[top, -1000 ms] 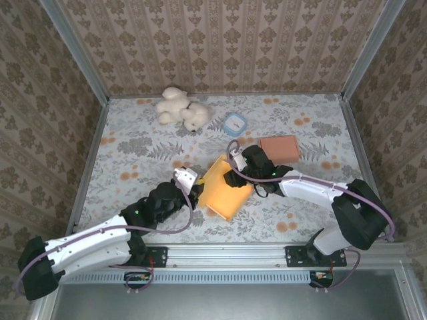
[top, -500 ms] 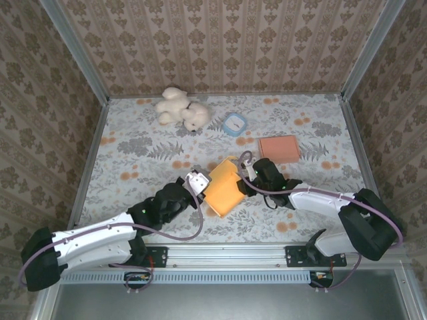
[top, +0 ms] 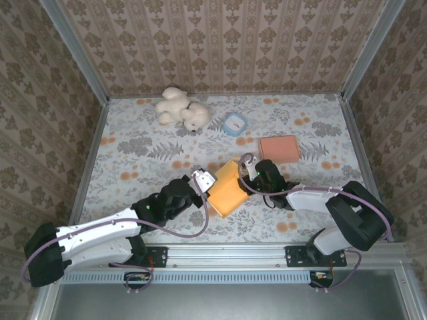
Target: Fold the paper box
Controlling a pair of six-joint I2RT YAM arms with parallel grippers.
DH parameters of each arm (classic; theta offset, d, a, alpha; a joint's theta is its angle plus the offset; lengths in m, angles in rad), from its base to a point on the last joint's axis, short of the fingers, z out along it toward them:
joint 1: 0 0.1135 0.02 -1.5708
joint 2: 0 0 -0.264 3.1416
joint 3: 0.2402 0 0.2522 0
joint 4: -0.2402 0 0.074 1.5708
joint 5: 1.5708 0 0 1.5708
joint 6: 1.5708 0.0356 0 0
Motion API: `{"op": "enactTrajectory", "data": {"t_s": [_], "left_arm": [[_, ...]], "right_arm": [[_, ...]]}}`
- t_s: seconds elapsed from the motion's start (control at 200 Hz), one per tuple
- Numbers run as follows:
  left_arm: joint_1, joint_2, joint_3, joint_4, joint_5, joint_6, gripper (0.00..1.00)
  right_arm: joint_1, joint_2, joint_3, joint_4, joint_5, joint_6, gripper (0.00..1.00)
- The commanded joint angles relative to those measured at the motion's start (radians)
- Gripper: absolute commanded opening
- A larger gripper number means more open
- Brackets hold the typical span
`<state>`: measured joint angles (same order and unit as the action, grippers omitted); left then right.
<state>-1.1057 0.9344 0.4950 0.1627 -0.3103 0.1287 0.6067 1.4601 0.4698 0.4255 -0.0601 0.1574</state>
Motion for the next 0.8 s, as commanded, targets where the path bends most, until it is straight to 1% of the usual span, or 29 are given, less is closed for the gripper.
{"op": "enactTrajectory", "data": {"t_s": [0.0, 0.11, 0.215, 0.41, 0.515, 0.62, 0.795], "left_arm": [[-0.002, 0.003, 0.03, -0.031, 0.002, 0.008, 0.11], [0.004, 0.004, 0.029, -0.03, -0.003, -0.005, 0.11], [0.009, 0.006, 0.03, -0.028, -0.01, -0.019, 0.11], [0.013, 0.01, 0.04, -0.028, -0.036, -0.037, 0.11], [0.021, 0.015, 0.046, -0.036, -0.039, -0.047, 0.11], [0.023, 0.027, 0.05, -0.04, -0.03, -0.041, 0.11], [0.024, 0.05, 0.044, -0.035, -0.023, -0.007, 0.1]], "right_arm": [[-0.004, 0.011, -0.058, 0.134, 0.021, -0.009, 0.2], [-0.002, -0.004, -0.079, 0.134, 0.052, -0.007, 0.13], [0.017, 0.007, -0.076, 0.111, 0.1, -0.019, 0.1], [0.099, 0.08, -0.049, 0.09, 0.24, -0.048, 0.09], [0.13, 0.106, -0.049, 0.101, 0.313, -0.055, 0.11], [0.135, 0.08, -0.06, 0.107, 0.32, -0.045, 0.17], [0.134, -0.058, -0.08, 0.059, 0.268, 0.009, 0.38]]}}
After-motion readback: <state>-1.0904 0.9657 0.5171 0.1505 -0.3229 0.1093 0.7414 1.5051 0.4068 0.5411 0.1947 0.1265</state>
